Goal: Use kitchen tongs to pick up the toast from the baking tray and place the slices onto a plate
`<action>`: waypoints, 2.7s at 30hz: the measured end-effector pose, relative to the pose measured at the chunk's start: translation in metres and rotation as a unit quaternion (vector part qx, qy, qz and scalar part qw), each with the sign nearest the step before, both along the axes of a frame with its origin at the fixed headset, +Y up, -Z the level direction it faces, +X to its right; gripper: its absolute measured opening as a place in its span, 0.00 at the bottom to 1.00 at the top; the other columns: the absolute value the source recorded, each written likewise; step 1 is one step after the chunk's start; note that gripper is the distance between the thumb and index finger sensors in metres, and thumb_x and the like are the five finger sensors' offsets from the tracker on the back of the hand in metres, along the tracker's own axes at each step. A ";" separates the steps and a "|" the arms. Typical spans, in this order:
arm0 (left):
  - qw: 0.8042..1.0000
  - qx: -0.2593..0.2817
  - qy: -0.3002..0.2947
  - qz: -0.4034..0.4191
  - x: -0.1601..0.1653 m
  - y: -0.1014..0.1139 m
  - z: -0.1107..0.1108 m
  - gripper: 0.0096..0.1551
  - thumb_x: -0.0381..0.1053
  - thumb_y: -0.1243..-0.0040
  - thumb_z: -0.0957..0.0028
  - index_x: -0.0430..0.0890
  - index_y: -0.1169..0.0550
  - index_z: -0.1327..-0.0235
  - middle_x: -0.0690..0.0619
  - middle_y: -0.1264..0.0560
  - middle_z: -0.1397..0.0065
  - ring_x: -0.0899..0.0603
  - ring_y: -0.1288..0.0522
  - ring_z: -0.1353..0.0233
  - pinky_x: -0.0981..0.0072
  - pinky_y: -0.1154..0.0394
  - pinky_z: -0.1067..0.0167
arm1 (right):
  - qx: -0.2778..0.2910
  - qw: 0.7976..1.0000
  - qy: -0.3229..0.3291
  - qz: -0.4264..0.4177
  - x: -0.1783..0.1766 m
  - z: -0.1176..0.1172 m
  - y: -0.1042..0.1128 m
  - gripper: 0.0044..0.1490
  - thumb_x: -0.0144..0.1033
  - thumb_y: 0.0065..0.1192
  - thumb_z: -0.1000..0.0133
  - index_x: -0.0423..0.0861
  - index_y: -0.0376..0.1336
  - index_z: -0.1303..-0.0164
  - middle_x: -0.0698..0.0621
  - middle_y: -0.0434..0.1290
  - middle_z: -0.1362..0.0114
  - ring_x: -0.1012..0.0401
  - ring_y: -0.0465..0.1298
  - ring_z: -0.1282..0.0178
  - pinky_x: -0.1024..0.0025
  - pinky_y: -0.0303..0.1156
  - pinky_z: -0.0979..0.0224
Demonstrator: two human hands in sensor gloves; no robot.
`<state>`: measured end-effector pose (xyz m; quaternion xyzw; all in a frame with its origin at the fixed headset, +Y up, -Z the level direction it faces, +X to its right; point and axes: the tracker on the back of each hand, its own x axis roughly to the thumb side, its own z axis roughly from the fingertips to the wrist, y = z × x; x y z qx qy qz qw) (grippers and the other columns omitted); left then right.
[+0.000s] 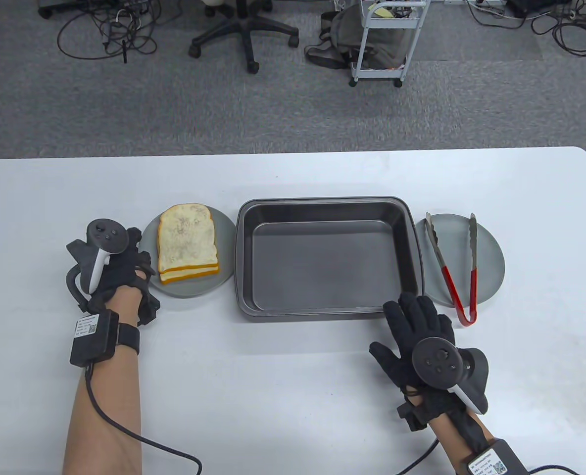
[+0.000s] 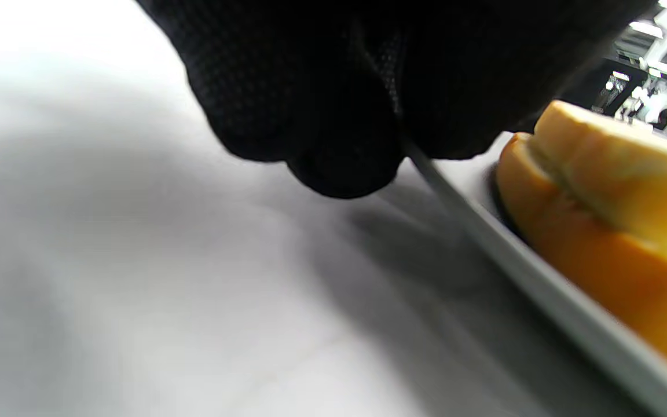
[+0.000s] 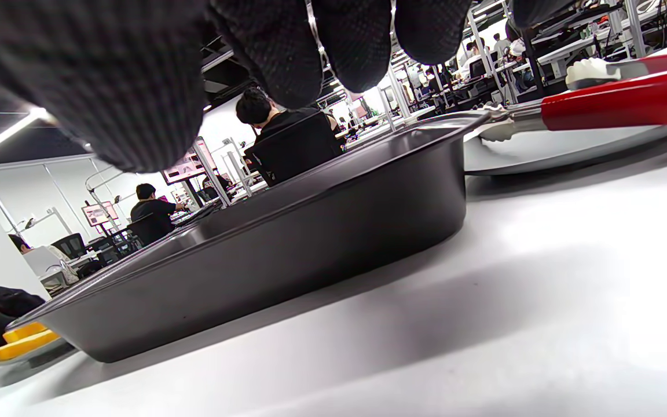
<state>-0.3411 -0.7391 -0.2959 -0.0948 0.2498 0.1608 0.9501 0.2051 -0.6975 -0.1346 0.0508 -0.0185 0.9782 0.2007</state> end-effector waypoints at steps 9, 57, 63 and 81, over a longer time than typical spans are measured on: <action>0.998 0.052 -0.027 -0.035 0.011 0.012 0.021 0.39 0.56 0.26 0.54 0.56 0.30 0.28 0.52 0.22 0.30 0.45 0.14 0.44 0.65 0.13 0.49 | -0.010 1.000 -0.001 0.008 -0.001 0.000 -0.003 0.51 0.61 0.71 0.56 0.50 0.61 0.23 0.42 0.59 0.14 0.39 0.56 0.14 0.29 0.53 0.20; 0.922 0.117 -0.243 -0.278 0.091 0.009 0.208 0.52 0.81 0.65 0.58 0.58 0.45 0.20 0.45 0.46 0.14 0.28 0.45 0.16 0.25 0.45 0.26 | 0.046 0.987 -0.042 0.146 -0.009 0.032 -0.022 0.51 0.61 0.72 0.57 0.53 0.60 0.23 0.45 0.57 0.14 0.41 0.56 0.13 0.29 0.51 0.19; 0.923 0.099 -0.241 -0.285 0.090 0.006 0.206 0.52 0.81 0.65 0.58 0.59 0.47 0.19 0.45 0.48 0.13 0.28 0.48 0.15 0.24 0.47 0.26 | 0.034 0.986 -0.055 0.151 -0.003 0.028 -0.023 0.54 0.63 0.71 0.58 0.54 0.58 0.22 0.45 0.55 0.13 0.41 0.52 0.12 0.27 0.47 0.19; 0.925 0.102 -0.240 -0.278 0.090 0.005 0.206 0.53 0.81 0.64 0.58 0.59 0.48 0.19 0.46 0.48 0.12 0.28 0.48 0.15 0.22 0.49 0.26 | 0.024 0.986 -0.060 0.151 0.001 0.030 -0.022 0.55 0.66 0.69 0.60 0.54 0.58 0.22 0.45 0.54 0.12 0.41 0.52 0.12 0.26 0.44 0.20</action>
